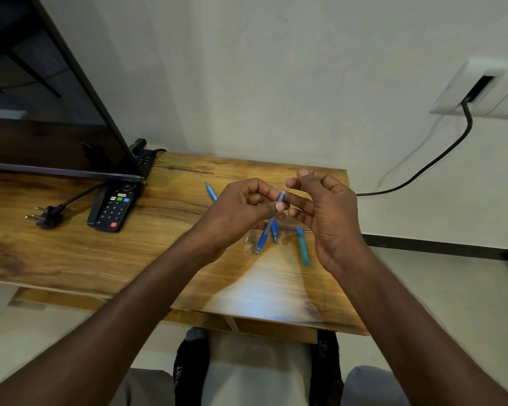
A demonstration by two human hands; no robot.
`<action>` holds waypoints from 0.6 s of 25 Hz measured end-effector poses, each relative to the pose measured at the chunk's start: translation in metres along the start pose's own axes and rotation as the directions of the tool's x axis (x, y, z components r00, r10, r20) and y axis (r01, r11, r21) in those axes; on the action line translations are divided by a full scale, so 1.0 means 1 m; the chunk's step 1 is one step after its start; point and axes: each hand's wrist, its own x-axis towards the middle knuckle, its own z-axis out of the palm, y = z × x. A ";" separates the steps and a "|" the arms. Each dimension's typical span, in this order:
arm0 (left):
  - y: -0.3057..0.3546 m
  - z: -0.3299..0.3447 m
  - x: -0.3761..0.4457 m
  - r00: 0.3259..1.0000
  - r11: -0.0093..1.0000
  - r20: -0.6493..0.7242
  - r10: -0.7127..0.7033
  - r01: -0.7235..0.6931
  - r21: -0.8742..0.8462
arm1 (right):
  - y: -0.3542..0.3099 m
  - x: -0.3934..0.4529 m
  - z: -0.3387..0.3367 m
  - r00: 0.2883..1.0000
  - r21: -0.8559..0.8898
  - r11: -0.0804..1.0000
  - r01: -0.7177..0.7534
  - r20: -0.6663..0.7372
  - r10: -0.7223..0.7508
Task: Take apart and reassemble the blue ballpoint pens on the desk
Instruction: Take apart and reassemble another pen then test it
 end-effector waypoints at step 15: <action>0.000 -0.002 0.000 1.000 1.000 0.008 -0.012 0.011 0.029 | 0.002 -0.001 0.001 0.999 -0.075 0.997 0.032 0.008 -0.032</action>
